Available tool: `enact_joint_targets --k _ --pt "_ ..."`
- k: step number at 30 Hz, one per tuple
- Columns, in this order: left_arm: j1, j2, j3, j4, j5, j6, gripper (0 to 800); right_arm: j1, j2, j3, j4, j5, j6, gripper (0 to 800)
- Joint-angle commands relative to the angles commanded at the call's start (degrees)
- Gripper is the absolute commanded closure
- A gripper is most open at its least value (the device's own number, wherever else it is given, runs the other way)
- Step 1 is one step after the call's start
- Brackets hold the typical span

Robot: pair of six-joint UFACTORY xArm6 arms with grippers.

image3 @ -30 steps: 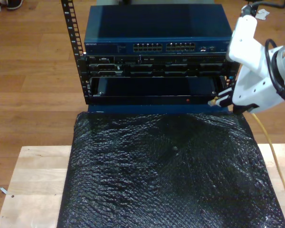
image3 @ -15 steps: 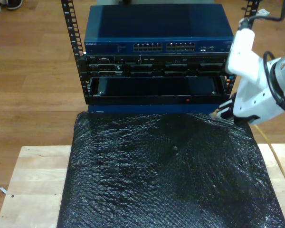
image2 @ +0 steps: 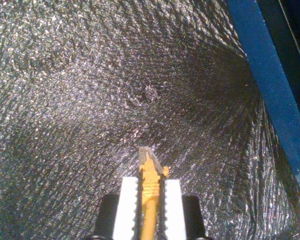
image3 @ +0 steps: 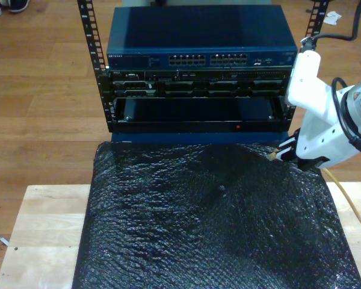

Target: Grab the cable and plug it in

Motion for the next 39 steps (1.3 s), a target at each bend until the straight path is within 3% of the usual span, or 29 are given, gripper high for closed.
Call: enact_joint_targets --k 10,20,33,39 --pt "0.6 -3.3 4.6 -0.2 -4.2 1.5 0 -0.9 0.0 0.0 -0.1 0.0 0.0 800" --pt "5.0 -2.9 10.5 0.1 -14.6 1.6 0 -1.0 0.0 1.1 -0.2 0.0 -0.1 800" --pt "6.4 -1.1 12.7 -0.2 -20.0 1.5 0 -1.1 0.1 1.3 0.1 -0.3 -0.1 800" --pt "6.5 -1.0 12.8 -0.2 -20.2 1.5 0 -1.0 0.4 0.8 0.2 -0.5 0.0 800"
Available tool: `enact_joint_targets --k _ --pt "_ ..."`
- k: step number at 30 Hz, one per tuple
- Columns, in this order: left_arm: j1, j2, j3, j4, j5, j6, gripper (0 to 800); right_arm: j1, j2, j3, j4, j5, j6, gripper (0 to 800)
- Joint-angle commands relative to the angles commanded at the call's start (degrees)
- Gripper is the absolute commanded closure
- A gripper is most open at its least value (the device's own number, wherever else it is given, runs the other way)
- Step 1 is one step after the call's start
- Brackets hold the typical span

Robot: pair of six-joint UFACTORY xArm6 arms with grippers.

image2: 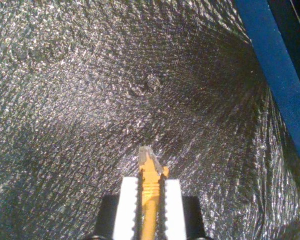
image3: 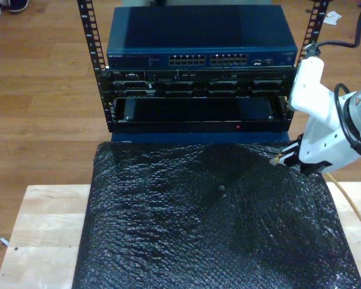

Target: Grab the cable and plug it in

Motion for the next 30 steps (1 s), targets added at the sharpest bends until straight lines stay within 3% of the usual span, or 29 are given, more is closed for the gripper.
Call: enact_joint_targets --k 17,30 --pt "0.0 1.1 -0.2 0.2 0.3 0.2 0 0.2 -1.9 0.1 0.1 -0.3 0.2 800" --pt "0.0 1.0 -0.2 0.2 0.3 0.2 0 2.4 -2.0 0.0 0.0 -9.3 0.0 800"
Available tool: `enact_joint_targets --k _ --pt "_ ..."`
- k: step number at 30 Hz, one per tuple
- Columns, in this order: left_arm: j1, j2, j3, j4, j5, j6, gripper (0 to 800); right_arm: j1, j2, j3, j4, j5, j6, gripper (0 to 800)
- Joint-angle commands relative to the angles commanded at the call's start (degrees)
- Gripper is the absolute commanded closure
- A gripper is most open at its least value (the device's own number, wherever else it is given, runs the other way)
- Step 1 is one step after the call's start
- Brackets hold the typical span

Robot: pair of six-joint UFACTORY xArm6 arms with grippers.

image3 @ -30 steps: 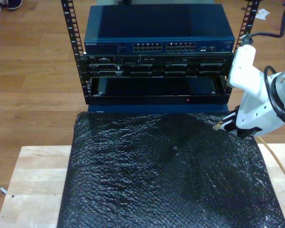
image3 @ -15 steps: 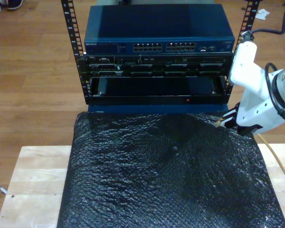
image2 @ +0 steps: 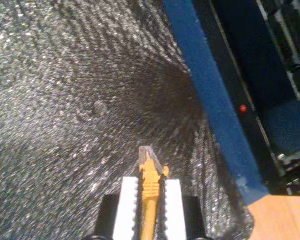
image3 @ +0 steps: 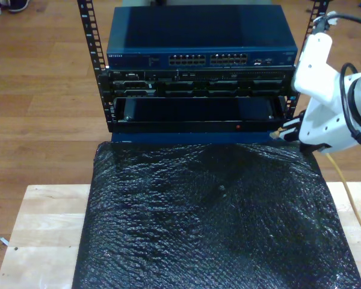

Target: Grab the cable and plug it in

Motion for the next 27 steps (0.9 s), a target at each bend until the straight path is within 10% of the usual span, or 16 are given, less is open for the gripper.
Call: enact_joint_targets --k 27 --pt "0.0 0.0 0.0 0.0 0.0 0.0 0 4.3 8.4 9.0 -12.4 -31.8 0.1 800"
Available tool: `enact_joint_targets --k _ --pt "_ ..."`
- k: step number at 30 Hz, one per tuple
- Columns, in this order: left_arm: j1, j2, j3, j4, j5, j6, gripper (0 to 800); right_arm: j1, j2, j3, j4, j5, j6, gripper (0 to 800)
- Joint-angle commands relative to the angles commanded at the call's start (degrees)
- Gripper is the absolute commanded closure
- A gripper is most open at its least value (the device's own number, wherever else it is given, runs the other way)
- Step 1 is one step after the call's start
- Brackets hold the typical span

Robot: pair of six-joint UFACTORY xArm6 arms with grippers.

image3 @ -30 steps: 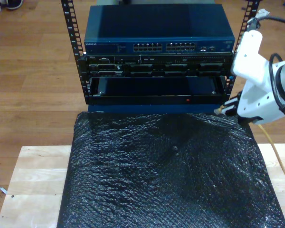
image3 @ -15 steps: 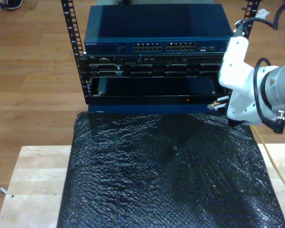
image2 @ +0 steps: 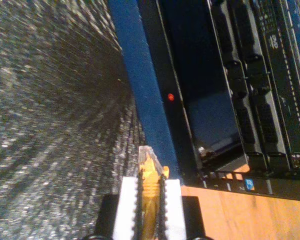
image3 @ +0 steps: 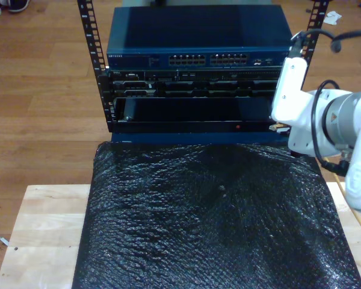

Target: Grab the cable and plug it in

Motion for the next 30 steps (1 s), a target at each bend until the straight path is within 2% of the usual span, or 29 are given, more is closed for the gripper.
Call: enact_joint_targets --k 4,7,9,15,21,30 --pt "0.0 0.0 0.0 0.0 0.0 0.0 0 0.3 0.5 1.8 -0.9 -6.1 -0.3 800" --pt "0.0 0.1 0.0 0.0 0.0 0.0 0 0.4 0.5 2.5 -4.1 -10.4 -0.4 800" --pt "0.0 0.1 0.0 0.0 0.0 0.0 0 0.3 0.5 2.5 -5.9 -11.9 -0.3 800" --pt "0.0 0.1 0.0 0.0 0.0 0.0 0 0.6 0.5 0.0 -6.7 -13.0 -0.4 800" --pt "0.0 0.1 0.0 0.0 0.0 0.0 0 2.2 6.3 -3.8 -12.1 -14.6 -0.1 800" --pt "0.0 0.1 0.0 0.0 0.0 0.0 0 4.9 12.7 -5.5 -12.2 -23.4 -0.4 800"
